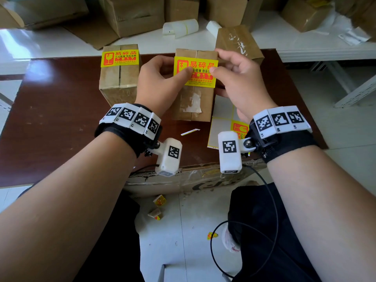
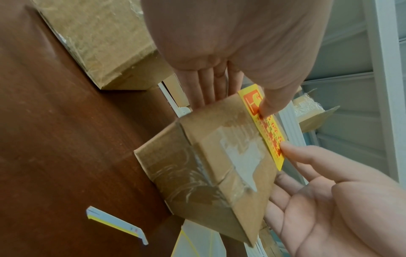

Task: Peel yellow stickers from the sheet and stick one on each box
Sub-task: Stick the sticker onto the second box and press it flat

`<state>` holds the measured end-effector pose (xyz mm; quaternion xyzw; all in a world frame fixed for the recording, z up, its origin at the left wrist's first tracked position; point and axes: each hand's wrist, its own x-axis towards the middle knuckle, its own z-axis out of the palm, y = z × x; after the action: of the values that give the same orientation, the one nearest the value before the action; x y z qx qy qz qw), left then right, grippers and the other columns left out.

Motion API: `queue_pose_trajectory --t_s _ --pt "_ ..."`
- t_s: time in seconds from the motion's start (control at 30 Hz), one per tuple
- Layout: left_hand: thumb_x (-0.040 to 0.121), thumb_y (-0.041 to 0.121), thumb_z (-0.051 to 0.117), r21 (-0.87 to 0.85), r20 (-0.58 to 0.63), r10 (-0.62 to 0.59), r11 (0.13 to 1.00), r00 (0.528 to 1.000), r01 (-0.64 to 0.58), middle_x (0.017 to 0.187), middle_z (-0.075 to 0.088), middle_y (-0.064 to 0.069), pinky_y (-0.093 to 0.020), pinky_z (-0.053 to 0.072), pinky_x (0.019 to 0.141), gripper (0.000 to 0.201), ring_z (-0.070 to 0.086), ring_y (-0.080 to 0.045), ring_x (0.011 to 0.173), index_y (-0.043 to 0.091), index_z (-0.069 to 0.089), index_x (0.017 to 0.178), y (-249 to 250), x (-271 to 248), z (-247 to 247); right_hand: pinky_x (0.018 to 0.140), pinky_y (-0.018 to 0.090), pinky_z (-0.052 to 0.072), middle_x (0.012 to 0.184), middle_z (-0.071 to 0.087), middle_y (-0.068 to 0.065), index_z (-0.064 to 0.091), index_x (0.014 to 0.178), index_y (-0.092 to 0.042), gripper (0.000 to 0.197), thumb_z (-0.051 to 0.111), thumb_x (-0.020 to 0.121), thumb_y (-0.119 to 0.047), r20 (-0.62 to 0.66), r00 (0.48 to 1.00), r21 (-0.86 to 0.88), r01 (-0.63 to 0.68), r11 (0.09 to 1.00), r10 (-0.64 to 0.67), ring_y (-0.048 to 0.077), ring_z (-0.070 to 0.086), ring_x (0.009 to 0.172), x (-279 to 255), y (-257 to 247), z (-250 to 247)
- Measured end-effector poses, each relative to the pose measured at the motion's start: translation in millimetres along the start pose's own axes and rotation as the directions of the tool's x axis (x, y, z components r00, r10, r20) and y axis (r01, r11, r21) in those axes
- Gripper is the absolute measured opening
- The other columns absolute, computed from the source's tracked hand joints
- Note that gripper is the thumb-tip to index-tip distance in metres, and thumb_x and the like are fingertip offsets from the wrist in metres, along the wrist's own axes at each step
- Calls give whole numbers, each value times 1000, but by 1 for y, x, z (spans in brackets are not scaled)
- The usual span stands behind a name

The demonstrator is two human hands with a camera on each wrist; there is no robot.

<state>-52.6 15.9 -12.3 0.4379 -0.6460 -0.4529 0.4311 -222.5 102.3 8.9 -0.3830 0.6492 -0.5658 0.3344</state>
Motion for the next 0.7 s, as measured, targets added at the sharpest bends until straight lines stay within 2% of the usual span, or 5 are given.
queue_pose_trajectory --t_s 0.23,0.43,0.57,0.7 --pt "85 39 84 11 -9 -5 1000 1000 5 99 81 7 -32 64 86 34 77 -4 92 16 77 109 0 1 -1 104 34 63 129 80 0 56 160 -17 66 70 99 3 71 997 -16 12 1000 -11 17 75 124 4 3 -4" --pt "84 43 83 31 -19 -6 1000 1000 6 99 81 8 -33 64 87 36 77 -3 92 17 76 109 0 -1 0 117 44 56 139 73 -4 53 162 -23 79 75 90 3 112 994 -81 28 996 -19 12 65 136 3 4 -7" --pt "83 42 85 35 -3 -2 999 1000 2 101 81 7 -37 65 89 39 77 -5 93 17 75 110 1 -1 -1 118 46 56 138 74 -4 54 162 -24 87 77 79 -9 111 994 -59 26 998 -20 13 65 136 3 3 -5" --pt "79 37 92 33 72 27 999 997 -30 108 81 4 -37 66 88 50 78 -8 98 13 74 119 2 -4 -6 116 47 57 136 77 -1 52 163 -17 87 78 81 -15 95 995 13 21 1000 -22 16 71 132 4 4 0"
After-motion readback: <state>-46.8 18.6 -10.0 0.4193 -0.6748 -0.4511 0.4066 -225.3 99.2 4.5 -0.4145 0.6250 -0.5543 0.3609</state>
